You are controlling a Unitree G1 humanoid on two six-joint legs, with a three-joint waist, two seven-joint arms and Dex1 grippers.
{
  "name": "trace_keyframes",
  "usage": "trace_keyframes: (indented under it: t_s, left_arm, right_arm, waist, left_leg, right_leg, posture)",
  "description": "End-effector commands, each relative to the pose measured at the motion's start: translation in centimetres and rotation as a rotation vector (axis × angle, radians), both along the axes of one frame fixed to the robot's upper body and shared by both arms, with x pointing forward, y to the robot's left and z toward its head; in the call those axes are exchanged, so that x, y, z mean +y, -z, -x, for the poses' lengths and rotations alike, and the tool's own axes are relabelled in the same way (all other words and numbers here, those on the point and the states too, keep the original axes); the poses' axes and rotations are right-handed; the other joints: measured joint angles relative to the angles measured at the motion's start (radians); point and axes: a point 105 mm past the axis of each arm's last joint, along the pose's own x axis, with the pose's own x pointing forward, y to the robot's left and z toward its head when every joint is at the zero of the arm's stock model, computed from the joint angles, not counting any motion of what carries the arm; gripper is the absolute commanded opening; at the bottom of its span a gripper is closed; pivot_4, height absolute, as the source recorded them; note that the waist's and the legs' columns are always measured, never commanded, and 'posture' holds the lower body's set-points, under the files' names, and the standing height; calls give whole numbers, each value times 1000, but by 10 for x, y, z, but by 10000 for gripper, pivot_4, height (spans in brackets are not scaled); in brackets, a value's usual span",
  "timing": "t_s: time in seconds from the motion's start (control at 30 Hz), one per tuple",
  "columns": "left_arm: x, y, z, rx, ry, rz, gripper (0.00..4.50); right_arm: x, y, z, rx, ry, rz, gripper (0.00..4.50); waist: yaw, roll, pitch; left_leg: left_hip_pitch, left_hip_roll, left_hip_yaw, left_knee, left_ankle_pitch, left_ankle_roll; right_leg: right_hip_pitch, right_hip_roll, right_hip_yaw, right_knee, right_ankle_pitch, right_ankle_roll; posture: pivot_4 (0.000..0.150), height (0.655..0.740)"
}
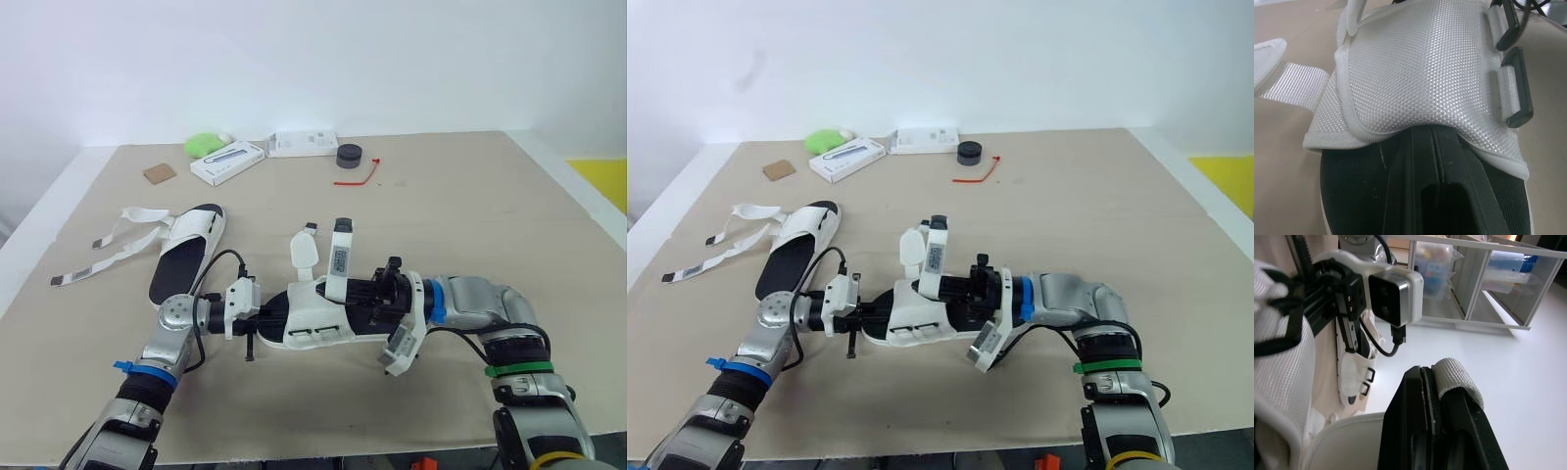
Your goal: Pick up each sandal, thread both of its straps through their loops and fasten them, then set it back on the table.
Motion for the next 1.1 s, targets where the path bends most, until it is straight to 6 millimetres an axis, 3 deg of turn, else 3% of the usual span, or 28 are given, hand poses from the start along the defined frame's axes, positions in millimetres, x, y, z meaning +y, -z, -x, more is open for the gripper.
trace_keyframes:
  t_s: [0.03,0.2,0.47,0.63,0.77,1.0,1.1]
  left_arm:
    - [17,84,34,319,-2,-227,0]
    - [15,84,32,317,4,-229,0]
    - [14,88,28,320,6,-236,0]
    - [14,89,26,321,7,-240,0]
    - [14,91,25,321,16,-250,0]
    - [12,90,23,313,20,-245,0]
    - [10,91,25,313,26,-246,0]
  right_arm:
    - [-4,-12,0,-101,24,-37,213]
    - [-6,5,-25,-201,158,83,213]
    - [-7,-31,-47,-515,192,-32,213]
    - [-10,-54,-43,-621,144,-115,213]
    - [-9,-86,-37,-744,96,-216,213]
    - [-16,-66,-44,-635,138,-153,213]
    - [-18,-49,-45,-430,158,-107,213]
  waist:
    - [1,0,0]
    - [1,0,-2]
    - [0,-3,-1]
    - [0,-8,2]
    - [1,-9,7]
    - [3,-10,10]
    - [3,-11,10]
  left_leg:
    - [0,0,0,0,0,0]
    - [1,-3,-1,0,2,1]
    - [2,-9,0,0,7,8]
    - [2,-11,1,0,9,11]
    - [-2,-12,2,0,12,14]
    - [-5,-16,1,0,14,18]
    - [-5,-19,-1,0,15,19]
  right_leg:
    - [0,0,0,0,0,0]
    - [0,-2,1,0,0,-1]
    - [-1,-11,1,0,1,-3]
    - [-1,-15,1,0,1,-3]
    - [-3,-15,1,0,2,-2]
    - [-2,-17,1,0,2,-2]
    - [-1,-19,1,0,2,-1]
  posture:
    - [1500,7400]
    - [1500,7400]
    - [1500,7400]
    - [1500,7400]
    - [1500,7400]
    - [1500,7400]
    - [1500,7400]
